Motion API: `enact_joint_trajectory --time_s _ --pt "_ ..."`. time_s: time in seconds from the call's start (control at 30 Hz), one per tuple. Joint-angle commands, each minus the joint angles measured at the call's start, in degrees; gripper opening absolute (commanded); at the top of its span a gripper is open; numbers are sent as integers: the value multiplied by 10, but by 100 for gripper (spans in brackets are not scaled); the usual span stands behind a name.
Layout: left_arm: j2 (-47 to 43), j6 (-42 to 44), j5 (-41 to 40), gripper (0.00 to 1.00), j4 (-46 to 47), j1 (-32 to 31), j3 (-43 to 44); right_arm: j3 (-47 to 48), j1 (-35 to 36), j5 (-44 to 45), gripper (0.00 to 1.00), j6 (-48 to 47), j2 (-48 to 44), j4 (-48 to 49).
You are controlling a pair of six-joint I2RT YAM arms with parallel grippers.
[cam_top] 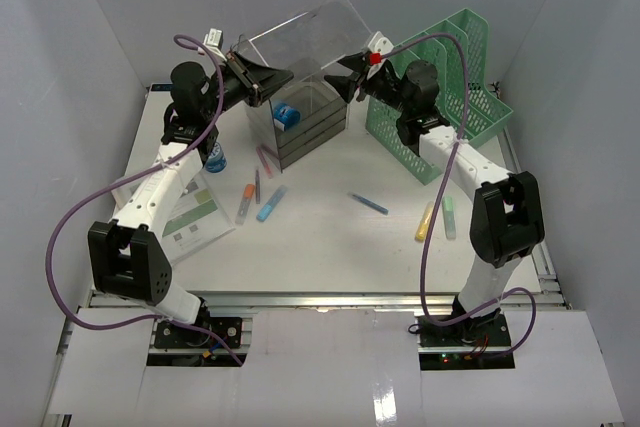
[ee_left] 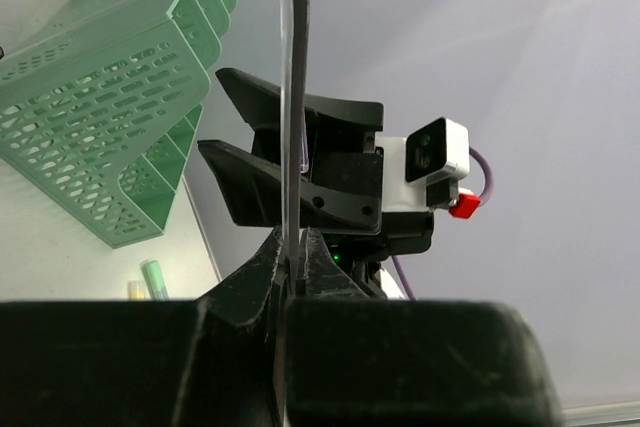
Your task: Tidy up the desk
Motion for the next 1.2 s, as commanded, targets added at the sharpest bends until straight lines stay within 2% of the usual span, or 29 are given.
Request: enact_joint_trajectory --time_s 0.0,0.07,0.23,0.4,0.57,0.73,0.83,0.93,1.1,1.17 --pt "-33 4 -11 39 -28 -2 -21 40 1 17 58 35 9 31" --pt "-38 15 -15 60 -50 -2 -30 43 1 15 58 39 9 32" --pt "-77 57 -28 78 -96 -2 -73 50 0 14 58 45 7 35" --pt "-160 133 -60 82 -164 -2 -154 51 0 12 58 57 3 39" --pt "-291 222 -190 82 -238 -2 -269 44 0 11 58 70 2 53" --pt "-365 298 -313 83 -243 -1 -338 45 0 9 59 85 2 54" --pt "-334 368 -389 84 -234 -1 -344 45 0 9 59 87 2 55" --pt "-244 422 -438 85 -229 -1 -321 44 0 9 59 89 2 56" --pt "-93 517 -516 96 -244 11 -235 36 0 7 60 91 -6 55" --pt "-62 542 -529 98 -244 19 -219 33 0 7 60 92 -10 55"
